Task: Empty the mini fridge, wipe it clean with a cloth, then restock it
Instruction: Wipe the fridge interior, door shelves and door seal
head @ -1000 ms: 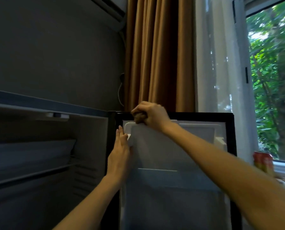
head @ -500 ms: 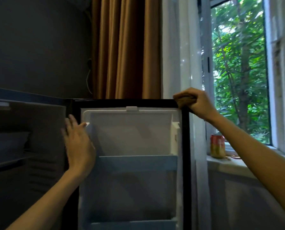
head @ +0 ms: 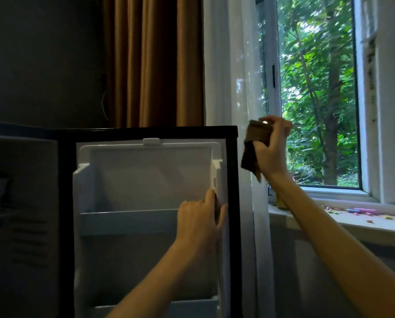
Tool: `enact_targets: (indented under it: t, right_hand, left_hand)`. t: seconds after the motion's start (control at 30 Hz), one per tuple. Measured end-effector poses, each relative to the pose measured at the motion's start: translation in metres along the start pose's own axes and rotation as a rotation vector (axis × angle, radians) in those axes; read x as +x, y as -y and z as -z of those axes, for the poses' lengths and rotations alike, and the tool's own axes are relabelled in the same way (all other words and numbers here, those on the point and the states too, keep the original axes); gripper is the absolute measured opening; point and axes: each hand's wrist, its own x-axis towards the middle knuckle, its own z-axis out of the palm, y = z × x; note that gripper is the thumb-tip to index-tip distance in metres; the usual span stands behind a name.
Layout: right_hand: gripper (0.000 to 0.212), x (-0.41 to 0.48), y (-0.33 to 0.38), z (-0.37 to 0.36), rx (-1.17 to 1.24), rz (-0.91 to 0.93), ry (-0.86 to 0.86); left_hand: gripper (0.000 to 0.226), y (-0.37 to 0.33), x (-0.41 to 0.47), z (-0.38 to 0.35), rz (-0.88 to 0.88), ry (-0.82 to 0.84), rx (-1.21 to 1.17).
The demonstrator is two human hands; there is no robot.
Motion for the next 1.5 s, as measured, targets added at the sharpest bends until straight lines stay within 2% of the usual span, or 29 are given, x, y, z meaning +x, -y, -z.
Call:
enact_targets:
  t: [0.1,0.17,0.23,0.37,0.43,0.7,0.83,0.97,1.07,1.23,1.37,1.43,1.5]
  right_hand:
    - [0.041,-0.009,0.011,-0.027,-0.154,0.179,0.175]
    - [0.050,-0.024,0.007,-0.037,-0.186,0.230,0.226]
    - [0.055,-0.045,-0.002,-0.038,-0.140,0.218,0.192]
    - [0.029,-0.082,-0.014,-0.031,-0.135,0.223,-0.059]
    - [0.023,-0.094,-0.011,-0.027,-0.138,0.225,-0.114]
    - [0.016,-0.052,0.020,-0.042,-0.126,0.086,-0.294]
    - [0.017,-0.097,0.004,-0.034,-0.153,0.073,-0.301]
    - [0.021,-0.174,-0.017,-0.014,-0.190,-0.051,-0.206]
    - [0.020,-0.153,-0.005,-0.015,-0.192,-0.105,-0.210]
    - [0.021,-0.089,0.018,-0.033,-0.092,-0.066,-0.299]
    - [0.029,-0.172,-0.010,-0.017,-0.096,-0.088,-0.271]
    - [0.034,-0.246,-0.023,0.001,-0.067,-0.298,-0.232]
    - [0.055,-0.311,-0.027,0.017,-0.049,-0.413,-0.163]
  left_hand:
    - [0.031,0.001,-0.003,-0.003,-0.069,-0.087,0.017]
    - [0.030,0.002,-0.006,-0.004,-0.064,-0.122,0.019]
    - [0.027,0.000,-0.008,-0.002,-0.036,-0.123,-0.004]
    - [0.023,0.002,-0.015,0.003,-0.048,-0.128,-0.076]
    - [0.026,0.004,-0.020,0.006,-0.074,-0.153,-0.090]
    - [0.026,0.006,-0.018,0.009,-0.105,-0.186,-0.067]
    - [0.025,0.007,-0.021,0.009,-0.087,-0.154,-0.115]
    - [0.026,0.006,-0.021,0.010,-0.079,-0.129,-0.146]
    - [0.025,0.007,-0.020,0.009,-0.105,-0.138,-0.159]
    - [0.027,0.009,-0.020,0.010,-0.106,-0.160,-0.164]
    - [0.022,0.009,-0.024,0.011,-0.099,-0.137,-0.167]
    - [0.022,0.009,-0.025,0.012,-0.105,-0.127,-0.172]
    - [0.022,0.009,-0.026,0.013,-0.103,-0.131,-0.184]
